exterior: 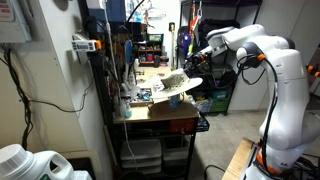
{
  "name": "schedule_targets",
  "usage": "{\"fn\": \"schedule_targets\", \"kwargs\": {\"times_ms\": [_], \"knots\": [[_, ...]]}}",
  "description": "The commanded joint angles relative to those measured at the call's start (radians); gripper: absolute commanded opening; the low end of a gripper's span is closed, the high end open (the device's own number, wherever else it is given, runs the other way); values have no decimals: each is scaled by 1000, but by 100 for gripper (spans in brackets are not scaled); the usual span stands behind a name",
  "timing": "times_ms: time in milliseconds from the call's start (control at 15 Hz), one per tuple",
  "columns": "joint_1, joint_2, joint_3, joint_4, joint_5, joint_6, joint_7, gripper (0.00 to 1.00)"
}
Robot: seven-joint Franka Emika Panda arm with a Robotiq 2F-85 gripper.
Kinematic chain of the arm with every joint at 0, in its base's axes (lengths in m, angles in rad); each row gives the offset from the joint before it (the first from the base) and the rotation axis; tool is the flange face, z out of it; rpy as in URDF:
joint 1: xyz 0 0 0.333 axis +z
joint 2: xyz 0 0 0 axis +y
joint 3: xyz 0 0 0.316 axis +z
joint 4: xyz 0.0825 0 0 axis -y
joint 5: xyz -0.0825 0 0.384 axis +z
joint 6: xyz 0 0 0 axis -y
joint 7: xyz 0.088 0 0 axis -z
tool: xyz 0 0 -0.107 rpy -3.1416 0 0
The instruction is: Pick up the cream hat and put it on the white cylindrical container to the left
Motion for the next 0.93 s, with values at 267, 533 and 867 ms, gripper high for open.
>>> {"fn": "schedule_targets", "kwargs": {"times_ms": [267, 533, 867], "knots": [[19, -81, -15, -7, -194, 144, -7, 100], [34, -200, -29, -51, -384, 235, 78, 100], [32, -313, -36, -52, -642, 181, 259, 100]]}}
